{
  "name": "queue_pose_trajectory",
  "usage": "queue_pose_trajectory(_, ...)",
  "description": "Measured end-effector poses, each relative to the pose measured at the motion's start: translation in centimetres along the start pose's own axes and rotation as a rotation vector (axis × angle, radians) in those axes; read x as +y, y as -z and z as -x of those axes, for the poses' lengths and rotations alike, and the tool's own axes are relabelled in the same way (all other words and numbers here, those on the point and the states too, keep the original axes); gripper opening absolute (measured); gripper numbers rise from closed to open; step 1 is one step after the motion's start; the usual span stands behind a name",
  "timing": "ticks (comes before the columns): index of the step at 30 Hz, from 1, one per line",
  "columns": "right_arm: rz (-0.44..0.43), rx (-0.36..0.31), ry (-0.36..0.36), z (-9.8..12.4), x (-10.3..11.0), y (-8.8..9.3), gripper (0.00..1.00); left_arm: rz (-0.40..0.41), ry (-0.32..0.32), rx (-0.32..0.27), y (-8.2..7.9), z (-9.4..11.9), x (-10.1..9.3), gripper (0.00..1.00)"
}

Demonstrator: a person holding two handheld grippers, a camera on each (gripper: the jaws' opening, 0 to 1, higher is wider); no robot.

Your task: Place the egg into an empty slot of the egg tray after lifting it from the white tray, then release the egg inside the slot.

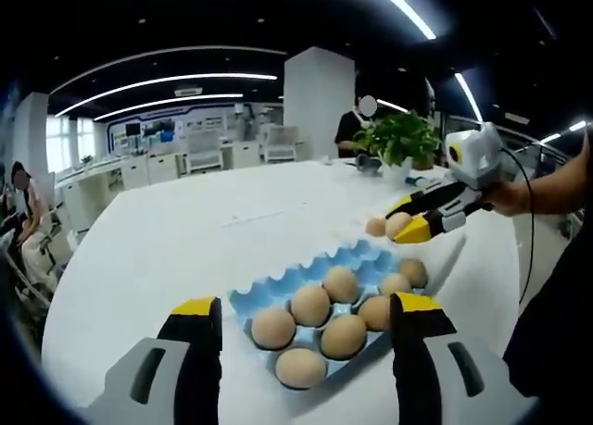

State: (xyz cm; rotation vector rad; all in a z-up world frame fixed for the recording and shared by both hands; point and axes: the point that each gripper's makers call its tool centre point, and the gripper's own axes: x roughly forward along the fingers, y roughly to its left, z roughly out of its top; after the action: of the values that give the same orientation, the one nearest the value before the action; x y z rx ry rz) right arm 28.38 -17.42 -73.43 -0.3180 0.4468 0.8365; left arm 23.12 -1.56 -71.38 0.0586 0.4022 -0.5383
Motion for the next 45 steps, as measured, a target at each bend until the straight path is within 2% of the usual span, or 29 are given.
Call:
queue_pose_trajectory(3,0.057,0.020,-0.024,-1.0,0.8,-0.2,0.32,-0.009,-0.004,-0.007,-0.1,0.1,0.1,0.80)
queue_pose_trajectory(7,0.103,0.045,-0.054,-2.1,1.7,0.1,0.32,0.004,-0.008,-0.006,-0.1,0.1,0.2,0.79)
queue_pose_trajectory(12,0.203,0.088,-0.089,-3.2,2.6,0.6,0.32,0.006,-0.007,-0.009,-0.1,0.1,0.1,0.79)
queue_pose_trajectory(15,0.337,0.116,-0.087,-3.7,2.7,0.6,0.32,0.008,-0.015,-0.010,-0.1,0.2,0.3,0.79)
queue_pose_trajectory(18,0.386,0.140,-0.111,-4.0,2.9,0.8,0.33,0.009,-0.013,-0.011,-0.1,0.2,0.3,0.78)
queue_pose_trajectory(20,0.455,0.169,-0.128,-4.3,2.9,1.1,0.33,0.010,-0.013,-0.013,-0.2,0.2,0.3,0.78)
queue_pose_trajectory(22,0.563,0.202,-0.144,-4.5,2.9,1.6,0.33,0.011,-0.015,-0.015,-0.2,0.3,0.3,0.77)
queue_pose_trajectory(23,0.590,0.184,-0.159,-4.6,3.2,1.3,0.33,0.013,-0.015,-0.015,-0.2,0.3,0.3,0.77)
queue_pose_trajectory(28,0.760,0.213,-0.194,-5.0,3.5,1.3,0.33,0.020,-0.021,-0.015,-0.1,0.3,0.5,0.77)
queue_pose_trajectory(30,0.773,0.220,-0.210,-5.0,3.6,1.3,0.33,0.018,-0.020,-0.018,-0.2,0.3,0.4,0.77)
queue_pose_trajectory(34,0.926,0.225,-0.293,-5.1,4.3,1.5,0.33,0.014,-0.022,-0.021,-0.3,0.4,0.5,0.76)
queue_pose_trajectory(37,0.973,0.232,-0.334,-5.1,4.5,1.5,0.33,0.014,-0.025,-0.018,-0.3,0.4,0.7,0.76)
queue_pose_trajectory(39,1.059,0.233,-0.350,-5.3,4.4,1.4,0.33,0.010,-0.025,-0.020,-0.4,0.5,0.7,0.76)
queue_pose_trajectory(45,1.081,0.236,-0.365,-5.3,4.4,1.8,0.33,0.009,-0.031,-0.026,-0.6,0.5,0.9,0.76)
